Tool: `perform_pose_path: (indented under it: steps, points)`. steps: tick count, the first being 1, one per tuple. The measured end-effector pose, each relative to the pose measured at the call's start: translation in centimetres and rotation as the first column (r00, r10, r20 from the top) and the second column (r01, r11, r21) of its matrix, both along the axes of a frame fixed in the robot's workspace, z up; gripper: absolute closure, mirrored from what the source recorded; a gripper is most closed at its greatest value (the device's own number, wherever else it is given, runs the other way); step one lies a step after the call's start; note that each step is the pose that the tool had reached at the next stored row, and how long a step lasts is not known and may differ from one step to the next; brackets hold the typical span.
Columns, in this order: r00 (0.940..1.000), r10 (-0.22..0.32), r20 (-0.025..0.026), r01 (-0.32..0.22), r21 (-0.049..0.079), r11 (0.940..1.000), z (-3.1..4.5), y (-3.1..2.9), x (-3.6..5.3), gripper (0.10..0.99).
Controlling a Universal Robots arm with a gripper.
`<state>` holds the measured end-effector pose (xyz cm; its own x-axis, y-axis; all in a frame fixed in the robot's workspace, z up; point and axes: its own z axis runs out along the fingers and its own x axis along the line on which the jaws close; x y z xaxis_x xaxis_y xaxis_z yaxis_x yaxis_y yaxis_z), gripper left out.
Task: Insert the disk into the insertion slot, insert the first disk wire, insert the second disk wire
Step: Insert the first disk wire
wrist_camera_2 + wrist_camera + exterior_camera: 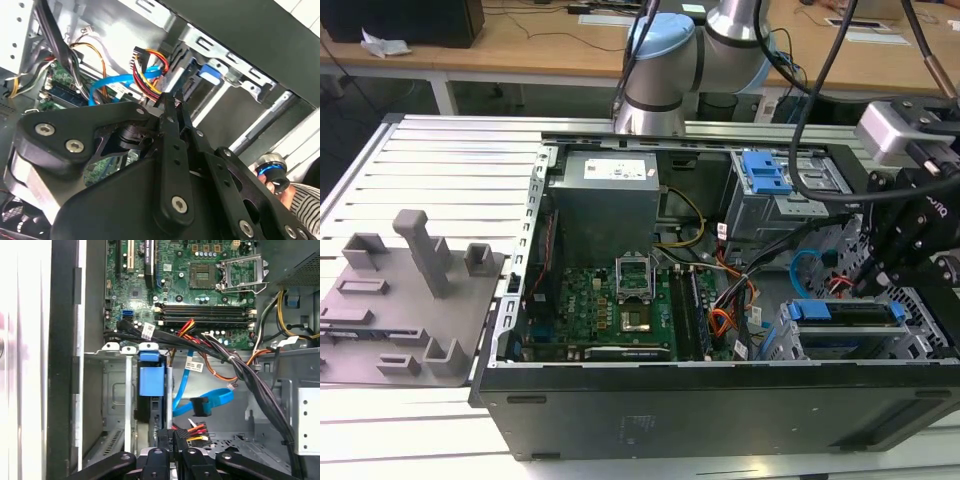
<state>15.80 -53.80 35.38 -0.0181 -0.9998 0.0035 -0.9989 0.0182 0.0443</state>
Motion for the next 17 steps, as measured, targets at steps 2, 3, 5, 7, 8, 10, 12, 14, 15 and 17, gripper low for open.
perform_pose_path:
  steps: [2, 3, 5, 7, 8, 10, 12, 14, 15, 17]
  points:
    - [1.0000, 0.000, -0.0004, 0.000, 0.000, 1.0000, -0.14, -0.14, 0.14, 0.922]
    - [1.0000, 0.000, -0.0007, 0.000, 0.000, 1.0000, -0.22, -0.15, 0.26, 0.922]
    - [1.0000, 0.000, -0.0013, 0.000, 0.000, 1.0000, -0.37, -0.23, 0.49, 0.922]
    - [1.0000, 0.000, -0.0016, 0.000, 0.000, 1.0000, -0.54, -0.55, 0.54, 0.922]
    - [1.0000, 0.000, -0.0016, 0.000, 0.000, 1.0000, -0.59, -0.67, 0.55, 0.922]
    - [1.0000, 0.000, -0.0016, 0.000, 0.000, 1.0000, -0.72, -0.71, 0.56, 0.922]
    - [1.0000, 0.000, -0.0016, 0.000, 0.000, 1.0000, -0.80, -0.71, 0.56, 0.922]
    - [1.0000, 0.000, -0.0016, 0.000, 0.002, 1.0000, -0.89, -0.71, 0.57, 0.922]
    - [1.0000, 0.000, -0.0017, 0.000, 0.002, 1.0000, -0.90, -0.70, 0.58, 0.922]
    - [1.0000, 0.000, -0.0016, 0.000, 0.003, 1.0000, -0.91, -0.70, 0.68, 0.922]
